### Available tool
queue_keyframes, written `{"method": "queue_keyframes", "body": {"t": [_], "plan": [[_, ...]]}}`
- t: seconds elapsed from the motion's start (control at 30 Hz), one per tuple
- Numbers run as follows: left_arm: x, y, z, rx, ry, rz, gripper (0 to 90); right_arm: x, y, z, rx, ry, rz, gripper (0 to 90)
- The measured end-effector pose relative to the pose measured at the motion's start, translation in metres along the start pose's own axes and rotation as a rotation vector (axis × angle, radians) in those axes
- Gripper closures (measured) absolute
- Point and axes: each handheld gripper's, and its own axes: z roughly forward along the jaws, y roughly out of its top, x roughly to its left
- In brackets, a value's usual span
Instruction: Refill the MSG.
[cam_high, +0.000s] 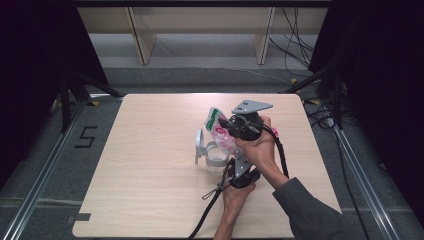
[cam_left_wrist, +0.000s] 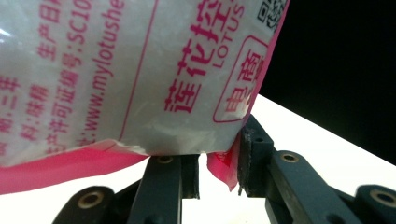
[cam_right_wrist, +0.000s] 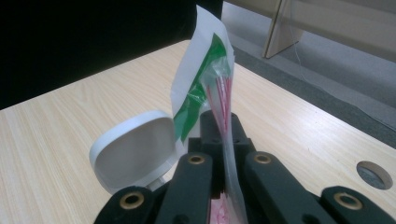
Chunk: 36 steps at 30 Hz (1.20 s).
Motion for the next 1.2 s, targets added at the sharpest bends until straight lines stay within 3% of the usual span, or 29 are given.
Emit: {"method": "queue_keyframes", "body": {"t": [0.33, 0.43, 0.6, 0.83, 1.2], "plan": [[0.0012, 0.0007, -0.001, -0.007, -0.008, 0.0, 72.3, 0.0027, 0.0013, 0.0023, -0.02, -0.001, -0.021, 90.0], [0.0011, 0.0008, -0.0012, -0.007, -0.006, 0.001, 72.3, 0.0038, 0.0017, 0.0016, -0.001, 0.006, -0.026, 90.0], [0.0006, 0.0006, -0.0017, -0.012, -0.006, 0.005, 72.3, 0.0052, 0.0018, 0.0018, 0.006, 0.013, -0.003, 90.0], [0.0008, -0.0002, -0.0025, -0.026, -0.016, -0.008, 72.3, 0.0059, 0.0018, 0.0027, 0.006, 0.013, -0.01, 90.0], [0.0008, -0.0013, -0.0028, -0.018, -0.014, 0.01, 72.4, 0.0044, 0.0012, 0.0015, -0.007, 0.021, -0.012, 90.0]]}}
